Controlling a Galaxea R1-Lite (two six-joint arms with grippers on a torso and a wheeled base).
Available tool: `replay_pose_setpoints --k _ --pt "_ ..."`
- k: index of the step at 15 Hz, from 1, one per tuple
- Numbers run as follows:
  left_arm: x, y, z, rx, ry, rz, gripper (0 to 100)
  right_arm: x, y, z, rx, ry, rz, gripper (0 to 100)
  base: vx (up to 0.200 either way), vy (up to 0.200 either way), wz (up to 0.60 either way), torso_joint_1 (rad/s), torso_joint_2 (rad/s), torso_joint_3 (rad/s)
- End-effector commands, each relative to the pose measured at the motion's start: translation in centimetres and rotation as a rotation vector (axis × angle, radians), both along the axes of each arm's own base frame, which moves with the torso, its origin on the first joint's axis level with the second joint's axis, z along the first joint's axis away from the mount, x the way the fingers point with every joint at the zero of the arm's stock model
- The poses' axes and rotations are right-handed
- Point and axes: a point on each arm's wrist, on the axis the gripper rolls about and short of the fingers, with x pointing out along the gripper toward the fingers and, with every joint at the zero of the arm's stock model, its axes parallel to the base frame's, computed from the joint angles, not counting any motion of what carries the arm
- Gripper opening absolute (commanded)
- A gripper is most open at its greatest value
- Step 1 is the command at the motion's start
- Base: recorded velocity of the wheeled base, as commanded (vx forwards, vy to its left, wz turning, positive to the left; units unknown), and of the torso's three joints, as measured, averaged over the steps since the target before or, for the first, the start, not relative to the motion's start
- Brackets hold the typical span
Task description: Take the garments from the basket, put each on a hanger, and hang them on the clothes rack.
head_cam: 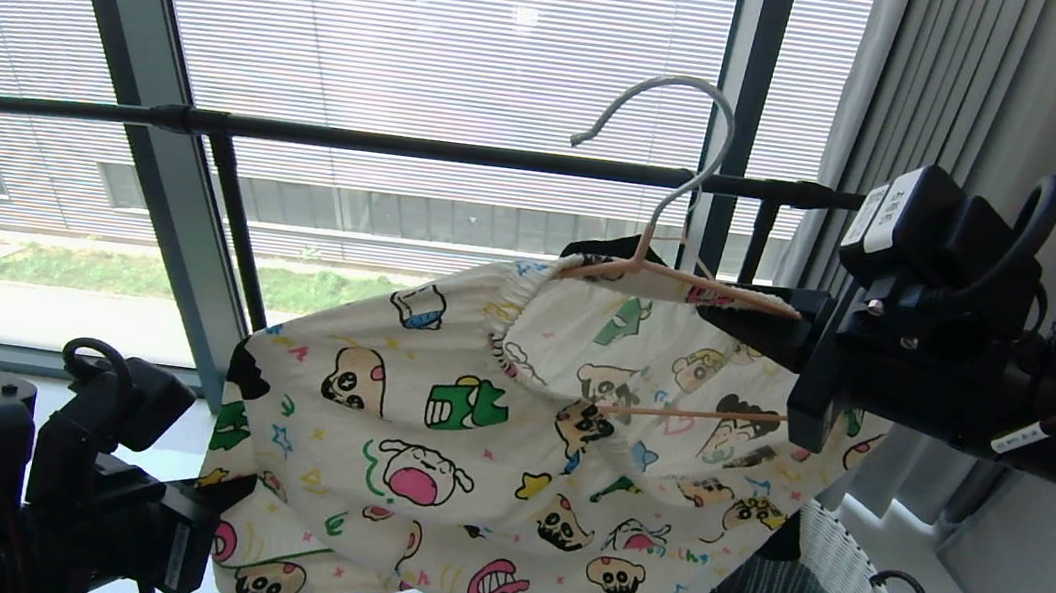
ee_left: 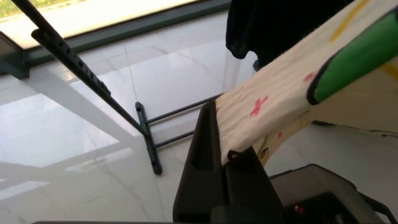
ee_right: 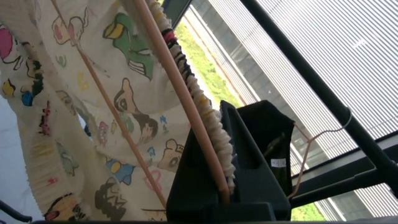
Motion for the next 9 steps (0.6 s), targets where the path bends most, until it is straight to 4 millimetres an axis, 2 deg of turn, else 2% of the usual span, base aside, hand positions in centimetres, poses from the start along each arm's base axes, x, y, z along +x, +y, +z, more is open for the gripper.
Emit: replay_pose_setpoints --k 1,9 --pt "0.54 0.45 -0.63 0.006 0.037 0.031 0 0.14 -0.07 -0.04 0.0 0.001 -0.005 0 0.0 0.0 0.0 0.0 0.0 0.0" --pt "0.99 1.33 -1.03 0.01 0.059 0.084 0 0.14 -0.06 0.01 0.006 0.006 -0.006 0 0.0 0.0 0.0 0.0 0.0 0.0"
